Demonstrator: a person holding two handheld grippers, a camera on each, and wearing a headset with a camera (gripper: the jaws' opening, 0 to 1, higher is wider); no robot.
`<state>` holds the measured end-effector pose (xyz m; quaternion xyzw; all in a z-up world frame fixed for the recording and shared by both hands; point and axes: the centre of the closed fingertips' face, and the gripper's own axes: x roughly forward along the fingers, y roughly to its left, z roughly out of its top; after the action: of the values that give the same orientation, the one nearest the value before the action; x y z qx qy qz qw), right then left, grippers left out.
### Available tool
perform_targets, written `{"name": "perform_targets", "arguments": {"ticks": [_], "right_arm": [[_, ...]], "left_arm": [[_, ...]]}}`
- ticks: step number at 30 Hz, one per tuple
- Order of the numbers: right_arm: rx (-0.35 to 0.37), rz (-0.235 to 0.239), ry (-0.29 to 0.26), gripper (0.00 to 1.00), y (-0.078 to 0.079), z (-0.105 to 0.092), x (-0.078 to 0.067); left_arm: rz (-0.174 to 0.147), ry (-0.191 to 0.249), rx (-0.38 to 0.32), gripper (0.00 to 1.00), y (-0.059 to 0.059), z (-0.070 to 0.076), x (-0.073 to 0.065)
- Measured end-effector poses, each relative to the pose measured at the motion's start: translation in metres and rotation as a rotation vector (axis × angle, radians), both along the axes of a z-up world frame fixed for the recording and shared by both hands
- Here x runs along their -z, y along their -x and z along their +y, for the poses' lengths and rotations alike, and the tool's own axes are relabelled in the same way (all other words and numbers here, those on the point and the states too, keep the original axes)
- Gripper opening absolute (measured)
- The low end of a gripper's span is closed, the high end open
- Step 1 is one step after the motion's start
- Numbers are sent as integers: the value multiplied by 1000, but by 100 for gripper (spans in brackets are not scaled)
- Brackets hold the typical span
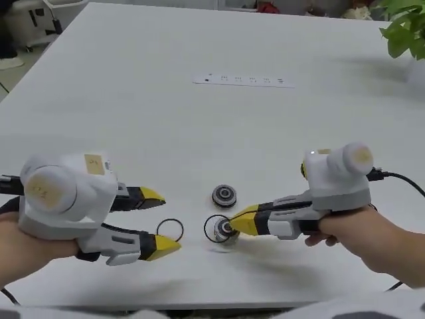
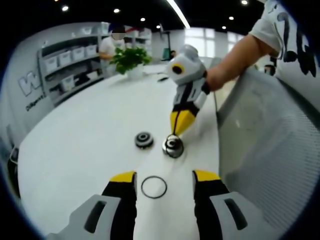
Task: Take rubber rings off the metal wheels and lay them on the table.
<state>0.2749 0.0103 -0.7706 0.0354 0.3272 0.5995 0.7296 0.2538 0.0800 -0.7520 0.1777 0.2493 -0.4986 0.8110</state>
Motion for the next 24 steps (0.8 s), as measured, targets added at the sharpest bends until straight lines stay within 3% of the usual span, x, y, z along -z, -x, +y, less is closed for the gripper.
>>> {"name": "perform_targets", "arguments": {"ticks": [24], "right_arm": [[-30,-8,-36,0,-2,25,-15]], "left_arm": [[-15,-8,-22,47,2,12,-1]]}}
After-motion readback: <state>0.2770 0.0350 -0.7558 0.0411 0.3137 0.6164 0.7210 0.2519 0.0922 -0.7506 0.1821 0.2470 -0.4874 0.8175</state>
